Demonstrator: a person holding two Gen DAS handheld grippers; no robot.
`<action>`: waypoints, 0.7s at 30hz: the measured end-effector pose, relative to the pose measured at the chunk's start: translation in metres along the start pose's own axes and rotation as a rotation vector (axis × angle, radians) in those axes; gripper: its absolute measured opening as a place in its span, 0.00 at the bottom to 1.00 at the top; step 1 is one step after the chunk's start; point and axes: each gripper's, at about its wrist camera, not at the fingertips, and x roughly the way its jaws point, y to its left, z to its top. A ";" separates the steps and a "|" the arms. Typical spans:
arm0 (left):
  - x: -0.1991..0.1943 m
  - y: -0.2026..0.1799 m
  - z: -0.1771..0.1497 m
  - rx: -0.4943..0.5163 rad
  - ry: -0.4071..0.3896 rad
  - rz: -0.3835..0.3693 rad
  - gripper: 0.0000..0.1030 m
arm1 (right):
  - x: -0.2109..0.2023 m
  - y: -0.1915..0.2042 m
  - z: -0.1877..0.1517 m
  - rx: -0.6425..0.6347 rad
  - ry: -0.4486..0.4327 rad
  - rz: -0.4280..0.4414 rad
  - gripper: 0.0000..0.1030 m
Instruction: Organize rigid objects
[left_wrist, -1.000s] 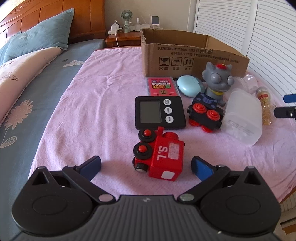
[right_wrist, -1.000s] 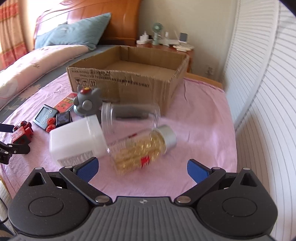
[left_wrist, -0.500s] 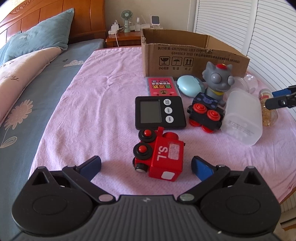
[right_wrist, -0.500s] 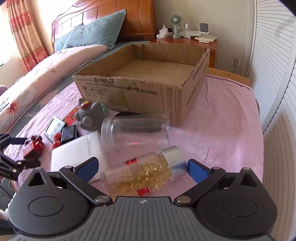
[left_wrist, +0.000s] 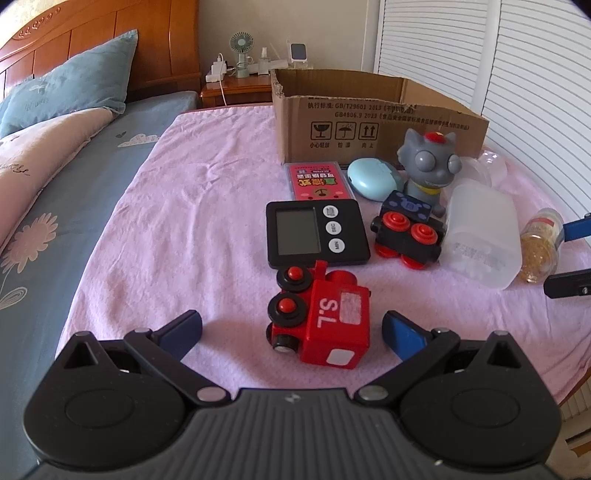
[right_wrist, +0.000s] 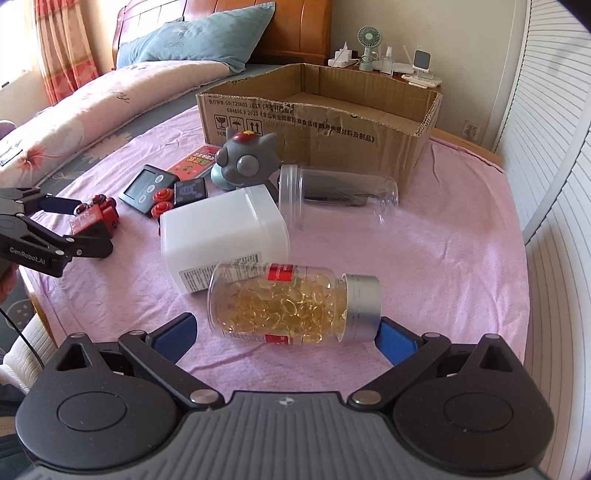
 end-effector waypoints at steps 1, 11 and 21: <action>0.000 0.000 -0.001 0.001 -0.002 0.000 1.00 | 0.000 -0.001 -0.001 0.005 0.000 -0.001 1.00; -0.005 -0.007 0.000 0.063 -0.022 -0.014 0.99 | 0.001 0.007 0.004 -0.020 -0.023 -0.054 1.00; -0.005 -0.008 0.003 0.091 -0.041 -0.051 0.65 | 0.006 0.011 0.005 -0.025 -0.023 -0.079 1.00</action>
